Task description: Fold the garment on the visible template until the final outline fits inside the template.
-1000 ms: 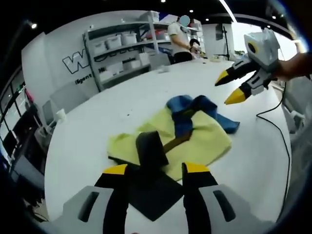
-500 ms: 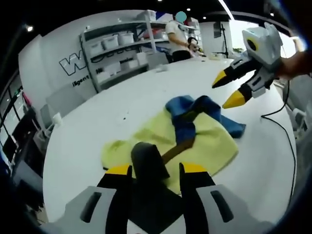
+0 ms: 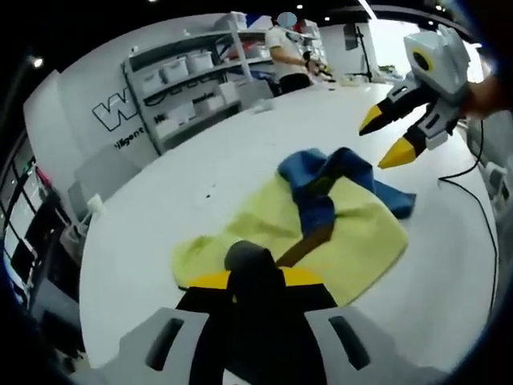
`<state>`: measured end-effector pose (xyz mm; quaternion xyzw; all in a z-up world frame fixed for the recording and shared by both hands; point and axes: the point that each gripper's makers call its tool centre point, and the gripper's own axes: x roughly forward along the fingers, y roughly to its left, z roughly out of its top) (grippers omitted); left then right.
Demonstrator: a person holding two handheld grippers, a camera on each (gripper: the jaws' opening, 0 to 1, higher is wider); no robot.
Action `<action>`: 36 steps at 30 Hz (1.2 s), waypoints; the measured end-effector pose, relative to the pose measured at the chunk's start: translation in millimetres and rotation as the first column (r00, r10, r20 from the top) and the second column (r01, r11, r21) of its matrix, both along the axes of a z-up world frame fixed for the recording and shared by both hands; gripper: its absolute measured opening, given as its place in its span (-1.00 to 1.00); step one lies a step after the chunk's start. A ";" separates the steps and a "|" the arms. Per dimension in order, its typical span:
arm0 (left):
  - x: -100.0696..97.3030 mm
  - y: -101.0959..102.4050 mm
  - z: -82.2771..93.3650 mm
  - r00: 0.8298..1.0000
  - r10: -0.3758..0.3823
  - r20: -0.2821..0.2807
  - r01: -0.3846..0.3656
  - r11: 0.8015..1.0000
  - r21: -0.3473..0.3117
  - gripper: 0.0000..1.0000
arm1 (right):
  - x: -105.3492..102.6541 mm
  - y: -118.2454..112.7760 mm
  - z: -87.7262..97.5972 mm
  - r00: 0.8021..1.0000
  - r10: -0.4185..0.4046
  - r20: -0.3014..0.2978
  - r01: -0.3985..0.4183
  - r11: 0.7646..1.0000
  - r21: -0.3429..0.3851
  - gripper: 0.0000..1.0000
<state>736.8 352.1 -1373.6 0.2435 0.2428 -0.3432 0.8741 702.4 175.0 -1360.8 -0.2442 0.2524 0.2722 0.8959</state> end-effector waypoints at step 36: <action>12.3 16.1 6.9 0.986 -0.145 0.081 0.129 0.976 0.178 -0.38 | -2.0 0.7 -3.3 1.000 -0.008 -0.012 0.008 1.000 0.003 -0.39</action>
